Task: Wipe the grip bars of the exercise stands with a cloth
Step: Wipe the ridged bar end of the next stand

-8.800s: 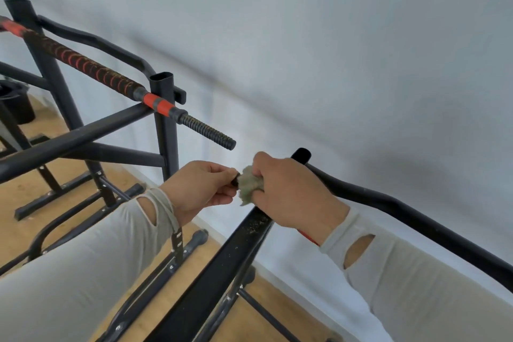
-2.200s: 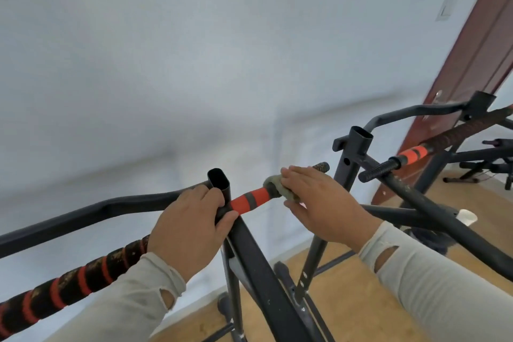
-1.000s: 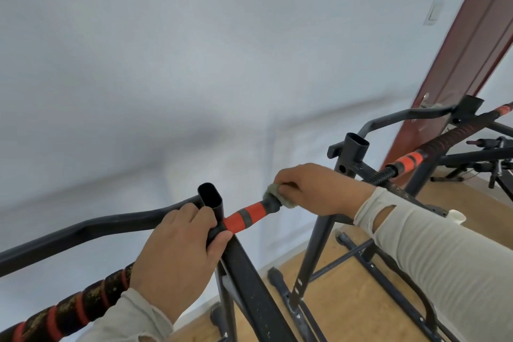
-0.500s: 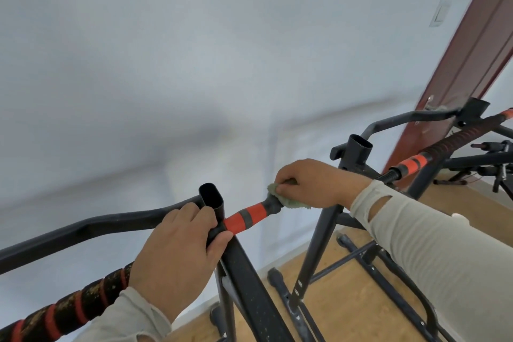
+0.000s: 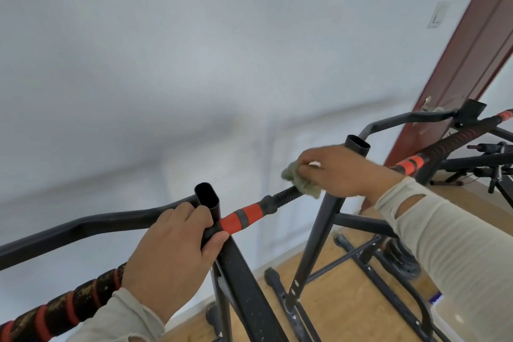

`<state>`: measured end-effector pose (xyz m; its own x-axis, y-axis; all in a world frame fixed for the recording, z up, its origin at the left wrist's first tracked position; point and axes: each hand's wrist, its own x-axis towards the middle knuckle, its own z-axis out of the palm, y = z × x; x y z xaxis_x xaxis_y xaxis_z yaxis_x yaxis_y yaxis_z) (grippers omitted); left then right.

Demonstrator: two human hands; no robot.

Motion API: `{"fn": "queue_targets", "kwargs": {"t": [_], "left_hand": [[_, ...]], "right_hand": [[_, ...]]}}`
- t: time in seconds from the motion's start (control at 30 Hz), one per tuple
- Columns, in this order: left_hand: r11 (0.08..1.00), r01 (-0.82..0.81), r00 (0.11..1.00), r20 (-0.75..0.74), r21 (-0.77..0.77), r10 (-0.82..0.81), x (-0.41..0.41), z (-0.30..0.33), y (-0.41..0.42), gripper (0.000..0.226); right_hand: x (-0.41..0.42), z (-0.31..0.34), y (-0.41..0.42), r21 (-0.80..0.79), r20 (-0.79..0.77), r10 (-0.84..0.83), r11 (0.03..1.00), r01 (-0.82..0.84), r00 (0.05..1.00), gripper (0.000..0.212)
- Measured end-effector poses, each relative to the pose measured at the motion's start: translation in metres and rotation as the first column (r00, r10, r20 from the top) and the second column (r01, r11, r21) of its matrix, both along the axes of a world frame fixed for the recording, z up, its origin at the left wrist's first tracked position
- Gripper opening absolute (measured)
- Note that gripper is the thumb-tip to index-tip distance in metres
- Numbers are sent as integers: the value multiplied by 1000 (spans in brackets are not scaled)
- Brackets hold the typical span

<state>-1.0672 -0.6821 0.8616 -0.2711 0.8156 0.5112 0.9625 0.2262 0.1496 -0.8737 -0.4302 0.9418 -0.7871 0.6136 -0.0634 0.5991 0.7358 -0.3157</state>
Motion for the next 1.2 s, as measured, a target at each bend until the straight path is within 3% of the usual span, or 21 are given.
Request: {"fn": "queue_targets", "kwargs": {"t": [0.07,0.2,0.4,0.57,0.67,0.77,0.87,0.9,0.97,1.03,1.1,1.2], "left_hand": [[1000,3,1000,6,-12,-3,0,0,0,25],[999,2,1000,18,-35,-1,-1,0,0,24],[998,-13,999,40,-53,15,-1,1,1,25],[999,-7,999,51,-42,9,-1,0,1,24],[999,1,998,66,-46,2,-1,1,1,24],[999,3,998,68,-52,0,1,2,1,26],[998,-12,998,56,-69,16,0,1,0,27],[998,-14,998,54,-66,17,-1,1,-1,27],[998,-15,998,54,-66,18,-2,2,-1,27],[997,-17,999,47,-75,20,-2,2,0,27],[996,-9,999,53,-86,13,-2,2,1,28],[997,-7,998,55,-82,11,-2,2,1,26]], "right_hand": [[-7,-21,-17,-53,11,73,996,-73,997,24],[-14,-31,-15,-1,7,113,994,-113,994,28],[-10,5,19,141,336,-22,990,-27,941,28],[-33,-7,-20,-71,159,102,993,-92,982,33],[-39,-13,-30,-104,132,176,981,-163,976,29],[-23,0,-4,22,251,92,995,-101,964,26],[-7,11,26,202,471,-36,977,-68,881,27],[-2,11,33,252,480,-82,966,-48,873,25],[11,17,42,268,371,-149,962,48,916,21],[24,19,49,218,128,-153,968,123,980,24],[33,19,49,97,-116,-194,974,206,974,26],[35,5,33,-55,-257,-214,977,207,942,23]]}}
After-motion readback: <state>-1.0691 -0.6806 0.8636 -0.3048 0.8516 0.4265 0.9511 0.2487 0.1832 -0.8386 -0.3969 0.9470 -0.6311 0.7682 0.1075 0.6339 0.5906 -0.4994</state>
